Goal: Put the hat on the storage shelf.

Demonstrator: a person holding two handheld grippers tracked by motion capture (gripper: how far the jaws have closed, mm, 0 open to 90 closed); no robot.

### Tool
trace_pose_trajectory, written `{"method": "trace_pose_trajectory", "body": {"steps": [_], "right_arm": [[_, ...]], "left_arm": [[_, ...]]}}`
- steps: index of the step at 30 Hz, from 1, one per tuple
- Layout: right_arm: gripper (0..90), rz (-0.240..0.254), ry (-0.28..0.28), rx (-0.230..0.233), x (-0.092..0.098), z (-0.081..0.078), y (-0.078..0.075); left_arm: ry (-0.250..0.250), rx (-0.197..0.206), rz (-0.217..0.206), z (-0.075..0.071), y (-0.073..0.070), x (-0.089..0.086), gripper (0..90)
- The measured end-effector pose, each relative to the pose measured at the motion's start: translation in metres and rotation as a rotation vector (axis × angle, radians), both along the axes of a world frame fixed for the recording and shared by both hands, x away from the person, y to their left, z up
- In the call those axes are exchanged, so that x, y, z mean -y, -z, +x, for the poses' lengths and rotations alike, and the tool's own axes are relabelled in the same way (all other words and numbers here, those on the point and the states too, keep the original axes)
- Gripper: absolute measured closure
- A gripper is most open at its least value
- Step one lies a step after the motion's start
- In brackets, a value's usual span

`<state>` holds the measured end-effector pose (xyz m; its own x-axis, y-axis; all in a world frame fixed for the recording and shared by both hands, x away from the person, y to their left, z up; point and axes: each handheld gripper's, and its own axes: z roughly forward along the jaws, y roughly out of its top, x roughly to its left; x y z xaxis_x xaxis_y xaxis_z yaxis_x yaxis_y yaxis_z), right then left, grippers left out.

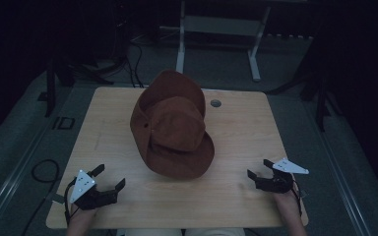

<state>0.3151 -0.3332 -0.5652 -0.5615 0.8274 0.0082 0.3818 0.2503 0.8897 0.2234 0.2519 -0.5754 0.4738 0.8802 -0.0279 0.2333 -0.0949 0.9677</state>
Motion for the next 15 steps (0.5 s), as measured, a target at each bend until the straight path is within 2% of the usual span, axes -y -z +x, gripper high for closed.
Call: {"method": "trace_pose_trajectory", "body": {"steps": [4, 6, 9, 15], "right_arm": [[14.4, 0.02, 0.09, 0.024, 0.011, -0.001, 0.0], [14.3, 0.028, 0.117, 0.03, 0.013, 0.0, 0.0], [14.3, 0.022, 0.134, 0.027, 0.015, 0.001, 0.002], [14.4, -0.003, 0.125, 0.018, 0.012, 0.002, 0.003]], "left_arm": [[-0.005, -0.002, 0.009, 0.0, 0.001, 0.0, 7.8], [-0.007, 0.0, 0.015, 0.0, 0.001, 0.0, 7.8], [-0.008, 0.0, 0.016, 0.0, 0.001, 0.001, 7.8], [-0.007, -0.001, 0.014, 0.0, 0.001, 0.001, 7.8]]}}
